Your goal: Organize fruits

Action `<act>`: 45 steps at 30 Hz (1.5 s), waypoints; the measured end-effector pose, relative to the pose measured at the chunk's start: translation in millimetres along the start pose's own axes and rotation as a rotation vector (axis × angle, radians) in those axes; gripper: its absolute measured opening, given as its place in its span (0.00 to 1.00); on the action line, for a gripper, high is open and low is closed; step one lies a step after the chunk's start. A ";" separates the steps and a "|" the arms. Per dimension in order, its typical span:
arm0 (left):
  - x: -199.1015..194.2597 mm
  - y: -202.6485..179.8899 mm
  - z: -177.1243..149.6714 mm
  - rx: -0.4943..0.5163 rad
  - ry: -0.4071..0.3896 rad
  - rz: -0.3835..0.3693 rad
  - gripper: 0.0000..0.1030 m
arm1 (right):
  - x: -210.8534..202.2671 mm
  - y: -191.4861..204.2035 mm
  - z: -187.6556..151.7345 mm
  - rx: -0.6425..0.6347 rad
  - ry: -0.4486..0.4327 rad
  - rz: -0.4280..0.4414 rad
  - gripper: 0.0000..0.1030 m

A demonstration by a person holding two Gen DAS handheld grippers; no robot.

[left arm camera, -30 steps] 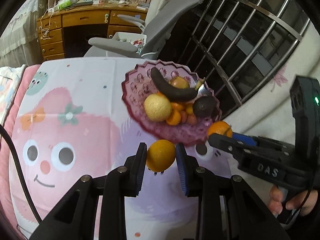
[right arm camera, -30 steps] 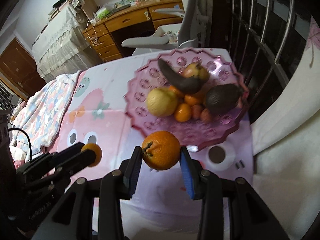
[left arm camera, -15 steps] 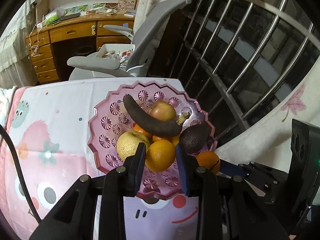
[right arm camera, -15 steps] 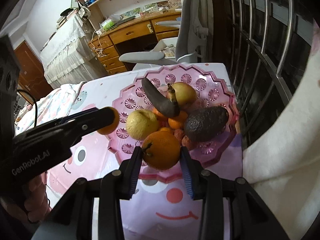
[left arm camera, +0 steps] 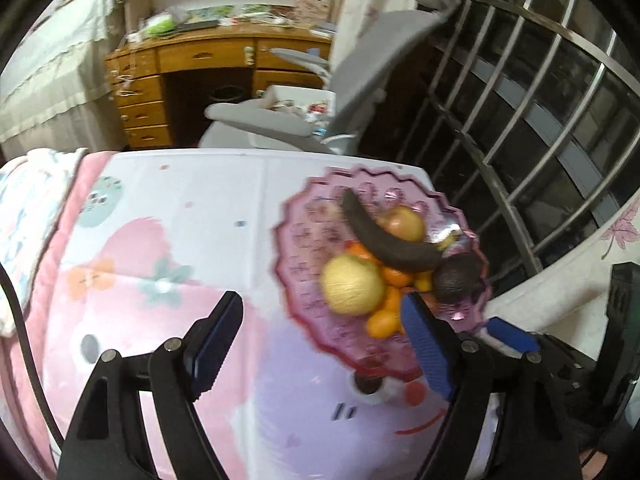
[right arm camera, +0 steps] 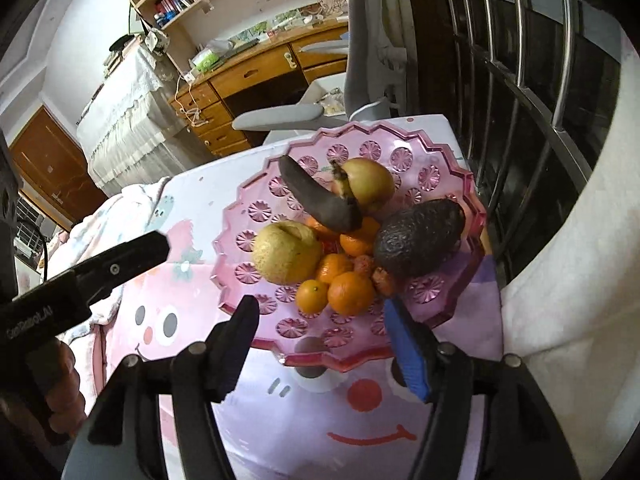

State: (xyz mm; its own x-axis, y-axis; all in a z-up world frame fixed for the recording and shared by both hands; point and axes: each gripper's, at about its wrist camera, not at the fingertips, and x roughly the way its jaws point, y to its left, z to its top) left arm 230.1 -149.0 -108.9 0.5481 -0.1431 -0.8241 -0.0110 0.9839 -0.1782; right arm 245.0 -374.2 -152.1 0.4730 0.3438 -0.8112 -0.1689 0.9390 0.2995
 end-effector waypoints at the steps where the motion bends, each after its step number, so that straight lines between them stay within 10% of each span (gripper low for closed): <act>1: -3.7 7.7 -2.6 -0.009 -0.007 0.010 0.78 | -0.9 3.4 -2.3 0.001 -0.005 -0.002 0.64; 25: -171.1 305.8 -179.3 -0.246 -0.081 0.163 0.78 | -58.8 213.7 -127.9 -0.034 -0.193 -0.012 0.71; 36: -183.4 250.3 -212.1 -0.195 0.074 -0.067 0.78 | -81.8 245.8 -177.4 -0.075 -0.080 -0.060 0.77; 45: -225.1 173.8 -156.7 -0.012 0.030 -0.025 0.84 | -152.6 255.5 -167.1 -0.106 -0.077 -0.102 0.83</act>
State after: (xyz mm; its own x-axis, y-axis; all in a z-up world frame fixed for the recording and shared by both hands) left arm -26.2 37.4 -38.6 0.5230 -0.1707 -0.8351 -0.0083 0.9787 -0.2053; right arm -14.9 -185.9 -35.7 0.5567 0.2488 -0.7926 -0.2047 0.9658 0.1593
